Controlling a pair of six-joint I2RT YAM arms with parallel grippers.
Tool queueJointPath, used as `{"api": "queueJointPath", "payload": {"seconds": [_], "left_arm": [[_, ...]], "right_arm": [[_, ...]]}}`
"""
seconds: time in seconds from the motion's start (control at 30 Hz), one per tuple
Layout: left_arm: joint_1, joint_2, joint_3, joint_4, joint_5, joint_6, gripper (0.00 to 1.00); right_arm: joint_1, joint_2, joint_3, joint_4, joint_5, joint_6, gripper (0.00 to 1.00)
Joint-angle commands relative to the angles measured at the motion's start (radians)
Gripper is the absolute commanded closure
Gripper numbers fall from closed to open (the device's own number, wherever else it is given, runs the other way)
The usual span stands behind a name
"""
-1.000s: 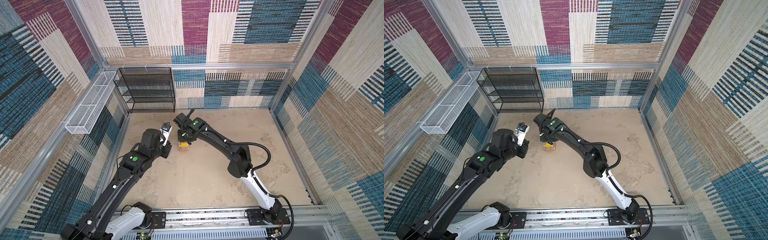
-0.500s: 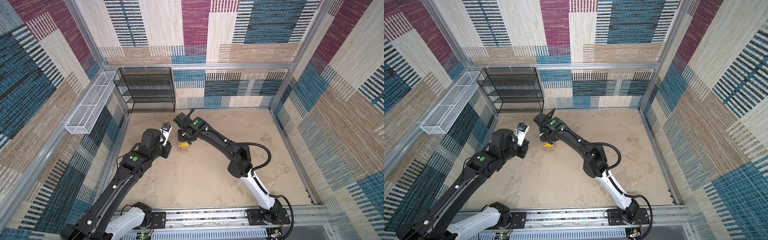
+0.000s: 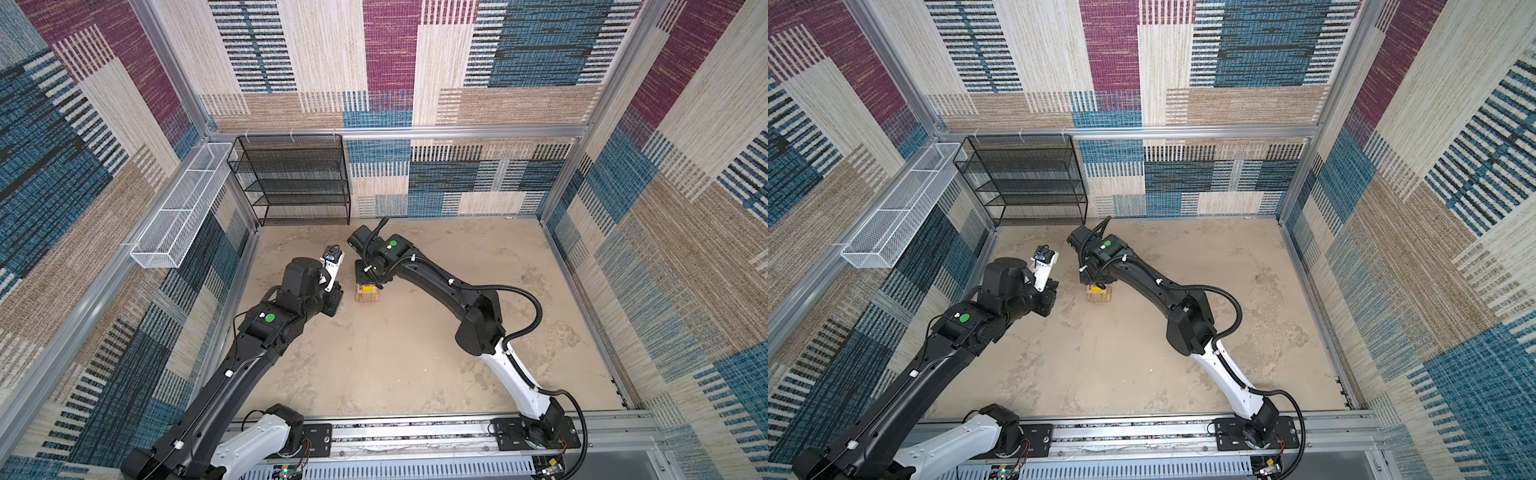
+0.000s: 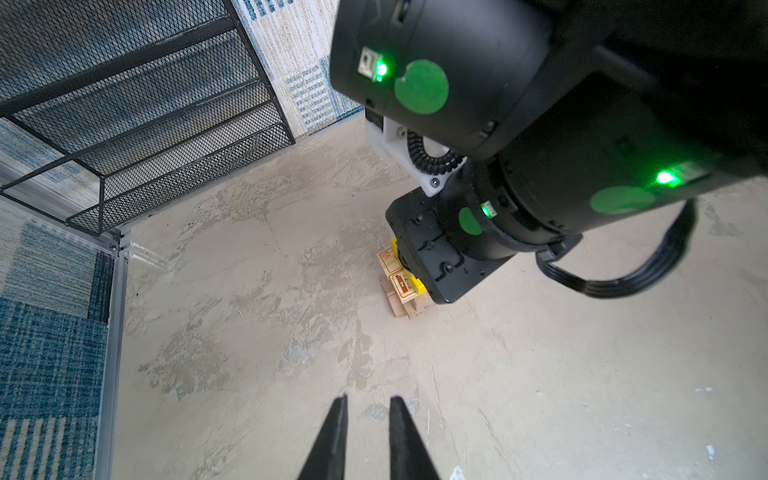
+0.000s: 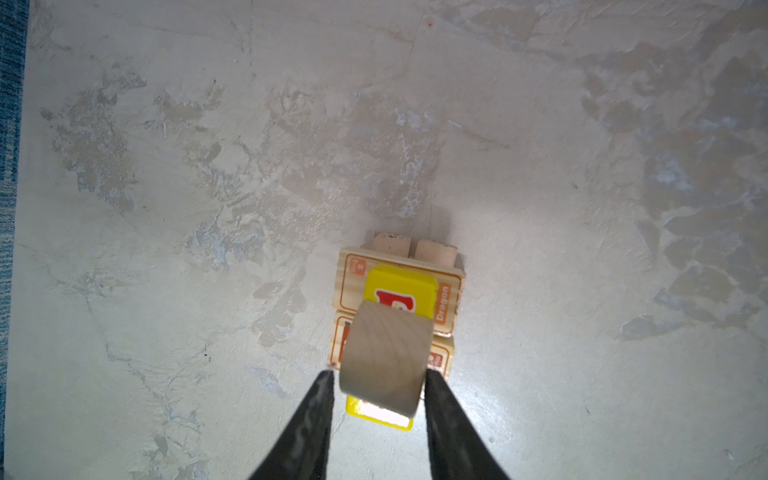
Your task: Build the wood block tower
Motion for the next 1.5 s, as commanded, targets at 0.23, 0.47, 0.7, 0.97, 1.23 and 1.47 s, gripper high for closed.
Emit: {"api": "queueJointPath", "payload": {"seconds": [0.23,0.47,0.7,0.97,1.23,1.47], "left_arm": [[0.0,0.0,0.002,0.015,-0.007,-0.008,0.78],[0.0,0.003,0.002,0.016,-0.006,-0.011,0.78],[0.0,0.003,0.003,0.017,-0.013,-0.011,0.78],[0.003,-0.008,-0.006,0.025,-0.04,-0.008,0.78],[0.012,-0.029,-0.023,0.047,-0.092,-0.007,0.74],[0.044,-0.03,-0.017,0.061,-0.118,-0.027,0.45]], "right_arm": [[0.003,0.003,0.007,0.02,-0.003,-0.014,0.6],[0.002,0.001,0.009,0.018,-0.006,-0.019,0.6],[0.003,-0.016,0.012,0.006,0.002,-0.016,0.54],[0.003,-0.046,0.013,-0.005,-0.003,-0.015,0.5],[0.004,-0.111,0.014,-0.022,0.0,-0.028,0.49],[0.004,-0.26,-0.116,0.066,0.061,-0.118,0.49]]}}
